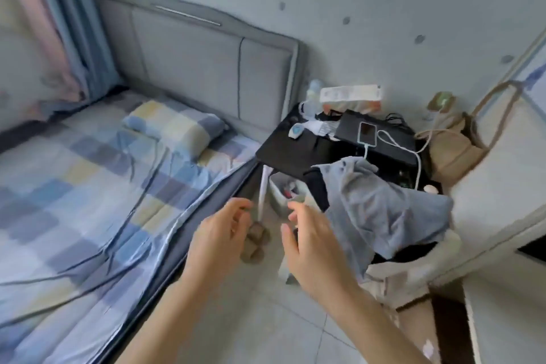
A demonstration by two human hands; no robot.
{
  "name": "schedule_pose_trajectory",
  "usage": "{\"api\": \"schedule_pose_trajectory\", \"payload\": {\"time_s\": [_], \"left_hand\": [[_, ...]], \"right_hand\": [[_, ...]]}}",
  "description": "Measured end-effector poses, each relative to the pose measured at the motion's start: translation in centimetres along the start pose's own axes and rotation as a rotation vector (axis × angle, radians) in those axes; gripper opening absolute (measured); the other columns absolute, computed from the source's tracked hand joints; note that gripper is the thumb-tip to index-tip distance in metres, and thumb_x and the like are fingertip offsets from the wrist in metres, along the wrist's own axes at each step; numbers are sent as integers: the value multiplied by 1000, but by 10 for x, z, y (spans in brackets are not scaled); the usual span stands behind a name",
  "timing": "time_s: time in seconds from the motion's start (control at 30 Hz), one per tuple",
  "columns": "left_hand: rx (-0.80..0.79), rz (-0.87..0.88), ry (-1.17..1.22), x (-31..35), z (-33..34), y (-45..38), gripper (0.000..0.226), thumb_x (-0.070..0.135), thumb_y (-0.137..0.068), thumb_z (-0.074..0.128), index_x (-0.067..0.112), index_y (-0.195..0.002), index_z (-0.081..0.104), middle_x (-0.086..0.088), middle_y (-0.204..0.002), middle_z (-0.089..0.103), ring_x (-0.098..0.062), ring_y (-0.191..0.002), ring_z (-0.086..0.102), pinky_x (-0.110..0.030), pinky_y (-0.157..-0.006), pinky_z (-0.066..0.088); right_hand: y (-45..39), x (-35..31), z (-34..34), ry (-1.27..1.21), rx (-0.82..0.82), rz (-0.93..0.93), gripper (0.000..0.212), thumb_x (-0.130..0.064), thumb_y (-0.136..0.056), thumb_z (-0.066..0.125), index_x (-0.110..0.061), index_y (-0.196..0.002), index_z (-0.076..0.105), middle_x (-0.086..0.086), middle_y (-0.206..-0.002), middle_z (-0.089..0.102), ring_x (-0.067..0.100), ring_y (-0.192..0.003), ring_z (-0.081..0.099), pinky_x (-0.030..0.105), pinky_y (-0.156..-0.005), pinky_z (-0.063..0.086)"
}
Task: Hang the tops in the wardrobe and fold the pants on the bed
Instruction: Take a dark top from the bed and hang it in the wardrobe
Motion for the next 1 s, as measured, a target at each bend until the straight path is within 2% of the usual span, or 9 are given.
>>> {"api": "schedule_pose_trajectory", "payload": {"time_s": [0.13,0.3,0.43,0.57,0.67,0.7,0.8,0.83,1.0], "left_hand": [[186,-250,-100,-124,-115,77,16,34,-96,50,44,-109,53,16,-81,69,-9,-78,65,-36,-75,54],[288,-539,-90,-254,-229,206,18,30,-95,50,46,-103,52,16,-80,67,0,-70,63,-35,-70,55],[340,-713,-70,-327,-291,300,15,29,-96,53,40,-105,56,18,-74,64,0,-66,61,-29,-60,49],[456,-875,35,-385,-344,375,18,26,-95,55,43,-100,55,15,-74,68,0,-67,61,-28,-63,50],[568,-1004,172,-422,-366,413,18,16,-95,55,32,-102,59,5,-74,70,-10,-71,65,-37,-72,56],[606,-1044,233,-434,-370,423,17,15,-95,55,29,-102,60,3,-73,70,-12,-70,66,-35,-71,57],[681,-1143,346,-465,-373,441,14,13,-96,55,24,-102,62,-1,-76,70,-10,-66,65,-17,-60,52],[700,-1177,363,-483,-380,447,14,12,-96,55,23,-100,61,-2,-76,70,-13,-67,65,-15,-58,50],[745,-1380,461,-559,-390,462,16,6,-92,54,19,-94,62,-4,-83,71,-20,-72,63,-30,-73,51]], "right_hand": [[18,-113,110,-106,-231,-151,38,-23,-96,50,-9,-131,49,5,-115,60,24,-110,51,36,-96,41],[60,-253,235,-191,-460,-259,35,-19,-94,55,-8,-126,53,8,-114,61,27,-106,52,33,-92,38],[102,-346,320,-229,-649,-325,32,-21,-95,52,-10,-125,50,7,-113,59,26,-109,50,35,-93,38],[137,-424,391,-239,-823,-393,34,-24,-98,47,-12,-130,46,3,-117,57,22,-112,47,32,-91,37],[153,-461,435,-237,-946,-415,35,-26,-99,44,-13,-132,45,1,-118,56,22,-112,47,33,-89,39],[156,-471,451,-235,-983,-416,34,-27,-99,44,-14,-131,45,0,-117,56,22,-111,47,32,-88,39],[159,-484,492,-221,-1069,-400,31,-31,-98,45,-18,-126,47,-3,-110,56,18,-106,49,28,-81,36],[158,-492,516,-215,-1099,-395,30,-32,-98,45,-19,-125,48,-5,-106,55,16,-103,50,27,-80,36],[142,-507,611,-161,-1231,-289,26,-27,-97,48,-14,-119,54,-3,-100,59,17,-92,55,27,-76,38]]}}
Point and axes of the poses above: each hand's wrist, its own y-axis away from the middle knuckle, its own z-axis out of the palm, x = y × z, the point moved 10 cm from there along -y, towards the middle knuckle
